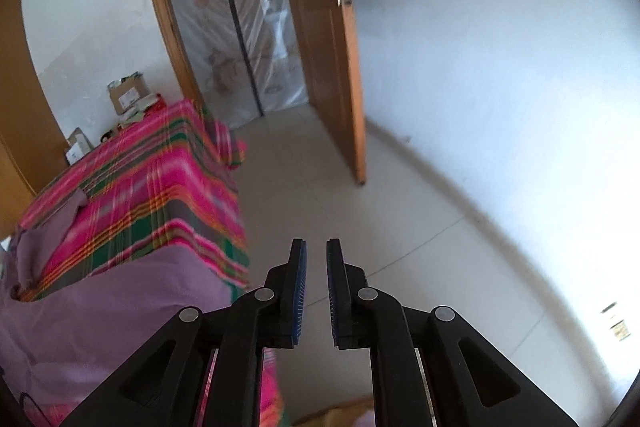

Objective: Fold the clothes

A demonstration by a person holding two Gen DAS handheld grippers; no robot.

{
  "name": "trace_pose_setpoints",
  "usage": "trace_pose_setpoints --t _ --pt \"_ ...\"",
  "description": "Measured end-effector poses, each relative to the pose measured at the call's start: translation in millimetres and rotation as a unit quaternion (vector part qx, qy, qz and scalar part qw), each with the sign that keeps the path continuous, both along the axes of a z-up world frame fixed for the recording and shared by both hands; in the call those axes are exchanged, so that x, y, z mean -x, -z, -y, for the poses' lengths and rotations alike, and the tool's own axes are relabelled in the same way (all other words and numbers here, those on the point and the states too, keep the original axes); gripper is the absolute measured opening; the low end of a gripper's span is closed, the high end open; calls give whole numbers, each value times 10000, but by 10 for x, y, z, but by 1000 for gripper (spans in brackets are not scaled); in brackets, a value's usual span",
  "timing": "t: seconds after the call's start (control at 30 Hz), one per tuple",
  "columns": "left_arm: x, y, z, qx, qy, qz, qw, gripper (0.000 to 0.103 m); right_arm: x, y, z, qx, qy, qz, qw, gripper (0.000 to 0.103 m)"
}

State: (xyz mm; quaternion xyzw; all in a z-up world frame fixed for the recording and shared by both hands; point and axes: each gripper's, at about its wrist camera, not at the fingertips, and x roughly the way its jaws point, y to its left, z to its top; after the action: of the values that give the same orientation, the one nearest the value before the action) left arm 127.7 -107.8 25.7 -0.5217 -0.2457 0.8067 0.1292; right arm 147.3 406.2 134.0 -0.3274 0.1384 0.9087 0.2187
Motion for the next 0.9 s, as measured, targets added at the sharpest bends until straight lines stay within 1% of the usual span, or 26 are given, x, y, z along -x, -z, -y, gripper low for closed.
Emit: trace_pose_setpoints --t 0.13,0.2,0.23,0.27,0.33,0.37,0.4,0.5,0.6,0.67,0.7,0.8,0.9 --pt "-227 -1 326 114 -258 20 9996 24 -289 -558 75 -704 -42 -224 9973 11" --pt "-343 7 500 135 -441 25 9989 24 -411 -814 226 -1145 -267 -301 9926 12" --pt "-390 14 570 116 -530 30 9985 24 -472 -943 301 -1364 -380 -339 9893 15" --pt "-440 25 644 84 -628 27 9980 25 -527 -1043 391 -1599 -520 -360 9851 23" --pt "-544 64 775 -4 -810 31 9967 26 -602 -1088 653 -2098 -888 -365 9730 29" --pt "-593 90 829 -65 -886 33 9960 26 -624 -1058 788 -2207 -1072 -375 9687 30" --pt "-638 123 863 -111 -941 59 9955 27 -623 -1008 891 -2155 -1249 -382 9677 30" --pt "-732 171 936 -268 -1086 65 9937 29 -560 -746 1169 -1686 -1829 -386 9678 30" --pt "-811 201 999 -433 -1223 44 9915 36 -482 -464 1490 -1239 -2399 -397 9620 30" --pt "-861 219 1037 -529 -1321 28 9898 36 -409 -294 1711 -1010 -2763 -354 9551 30" --pt "-874 213 1042 -517 -1385 9 9890 37 -366 -212 1819 -906 -2946 -317 9508 30" --pt "-885 224 1087 -617 -1485 -10 9870 37 -266 -10 2160 -723 -3424 -216 9365 30" --pt "-858 266 1190 -792 -1818 25 9801 38 -173 126 2498 -539 -3889 -176 9196 30"
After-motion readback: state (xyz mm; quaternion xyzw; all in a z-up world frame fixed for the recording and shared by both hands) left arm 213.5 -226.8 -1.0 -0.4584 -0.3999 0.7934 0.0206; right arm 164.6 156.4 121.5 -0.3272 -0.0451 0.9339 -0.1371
